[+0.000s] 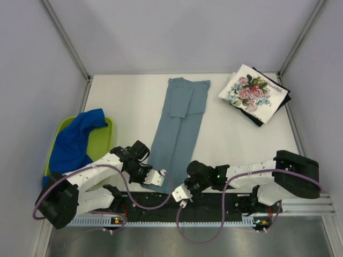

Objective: Fold and stack the t-shirts
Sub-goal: Grab the bottom of the folded rectangular tshirt with both arms, then fold the folded rectangular tshirt in 1/3 of the way

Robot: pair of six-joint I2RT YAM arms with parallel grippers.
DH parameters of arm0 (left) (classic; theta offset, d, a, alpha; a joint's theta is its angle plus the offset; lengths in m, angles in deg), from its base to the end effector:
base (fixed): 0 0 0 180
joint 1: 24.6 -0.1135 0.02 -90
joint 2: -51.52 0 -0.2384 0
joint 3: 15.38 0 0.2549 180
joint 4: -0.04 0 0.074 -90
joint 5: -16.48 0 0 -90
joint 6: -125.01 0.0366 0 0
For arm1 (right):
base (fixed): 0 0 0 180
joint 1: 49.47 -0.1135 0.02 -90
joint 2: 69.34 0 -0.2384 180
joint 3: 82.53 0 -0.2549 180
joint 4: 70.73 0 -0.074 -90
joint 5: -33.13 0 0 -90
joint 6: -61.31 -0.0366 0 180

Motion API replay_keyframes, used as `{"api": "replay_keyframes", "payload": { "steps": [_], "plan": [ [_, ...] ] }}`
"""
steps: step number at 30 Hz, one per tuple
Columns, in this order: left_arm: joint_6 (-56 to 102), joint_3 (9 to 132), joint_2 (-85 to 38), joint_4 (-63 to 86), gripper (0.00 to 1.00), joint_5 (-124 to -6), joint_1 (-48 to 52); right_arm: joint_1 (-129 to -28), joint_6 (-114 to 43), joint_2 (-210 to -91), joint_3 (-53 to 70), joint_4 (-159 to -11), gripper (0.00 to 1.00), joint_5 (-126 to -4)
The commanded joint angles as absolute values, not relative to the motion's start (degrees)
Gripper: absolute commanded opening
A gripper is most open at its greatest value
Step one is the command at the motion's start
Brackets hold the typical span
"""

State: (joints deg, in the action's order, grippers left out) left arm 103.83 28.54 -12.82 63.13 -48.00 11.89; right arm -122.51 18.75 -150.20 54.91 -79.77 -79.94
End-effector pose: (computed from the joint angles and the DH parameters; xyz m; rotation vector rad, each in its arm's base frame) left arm 0.1255 -0.1124 0.1331 2.2916 1.7025 -0.5758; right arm 0.0607 0.2482 0.1117 -2.1922 1.0317 0.6896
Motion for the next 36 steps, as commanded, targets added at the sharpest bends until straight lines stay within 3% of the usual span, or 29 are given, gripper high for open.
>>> {"api": "replay_keyframes", "payload": {
  "steps": [1,8,16,23,30,36],
  "plan": [
    [102.52,28.03,-14.05,63.48,0.0,-49.43,13.45,-123.47,18.34,-147.4,53.53,-83.9,0.01,-82.89],
    [90.49,35.14,-12.64,62.7,0.0,-50.31,14.25,-118.83,6.84,-134.66,57.13,-80.59,0.0,-80.6],
    [83.45,47.27,-17.9,56.39,0.0,-57.15,13.81,-103.98,-3.37,-127.26,58.27,-71.1,0.0,-74.46],
    [79.84,61.93,-32.56,50.13,0.0,-64.98,11.0,-88.68,-4.96,-134.46,57.49,-55.55,0.0,-71.9],
    [79.31,76.44,-45.76,50.31,0.0,-65.96,6.6,-83.58,-0.65,-148.17,51.25,-51.04,0.0,-72.08],
    [79.84,84.01,-53.23,50.65,0.0,-66.31,6.42,-79.18,-0.04,-152.3,47.74,-50.51,0.0,-72.24]
  ]
}}
